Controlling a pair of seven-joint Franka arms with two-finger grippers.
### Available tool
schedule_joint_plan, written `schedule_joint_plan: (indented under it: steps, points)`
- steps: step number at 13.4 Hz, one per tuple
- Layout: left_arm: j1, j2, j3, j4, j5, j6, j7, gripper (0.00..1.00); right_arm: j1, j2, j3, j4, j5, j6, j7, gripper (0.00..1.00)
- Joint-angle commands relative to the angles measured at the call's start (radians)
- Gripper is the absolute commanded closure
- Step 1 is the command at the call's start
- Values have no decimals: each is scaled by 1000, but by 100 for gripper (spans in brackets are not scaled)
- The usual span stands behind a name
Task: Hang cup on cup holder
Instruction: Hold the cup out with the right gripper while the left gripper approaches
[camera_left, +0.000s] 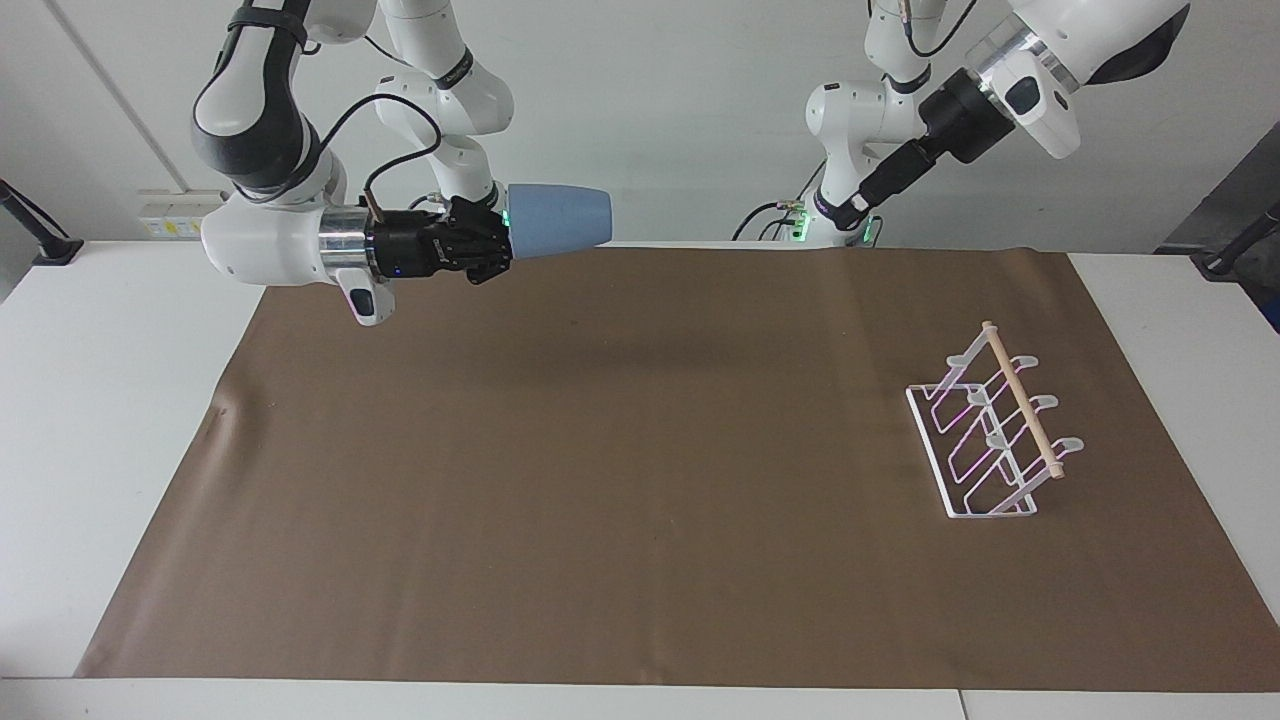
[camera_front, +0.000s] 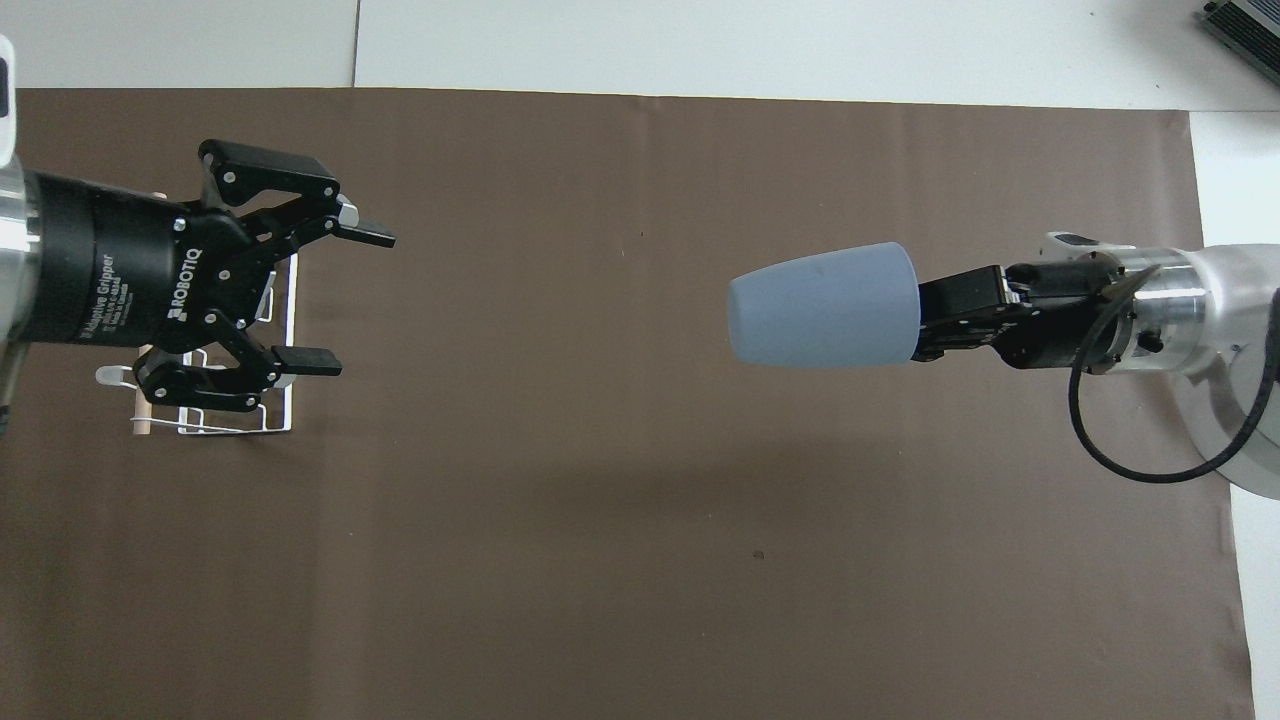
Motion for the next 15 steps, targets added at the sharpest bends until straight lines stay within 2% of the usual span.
schedule_joint_plan:
  steps: [1,4,6,8,11,13,15]
  points:
    - [-22,-11,-42,-33,-58,127,-240,0,58,-36,2,-54,75,86,25,100]
    - [-85,-9,-52,-35,-57,204,-490,0,100,-35,2,-77,77,132,25,100]
    - [-136,-21,-52,-76,-54,242,-575,0,104,-43,2,-95,78,138,25,100]
    - [-141,-14,-54,-85,-56,293,-699,0,139,-49,2,-112,80,182,43,100]
    - [-168,-11,-56,-119,-57,320,-804,0,158,-50,1,-121,80,202,46,100]
    - [-199,30,-56,-119,-63,327,-834,0,157,-50,1,-123,80,201,46,100]
    - [-200,35,-54,-140,-63,333,-841,0,160,-52,2,-123,80,201,46,100]
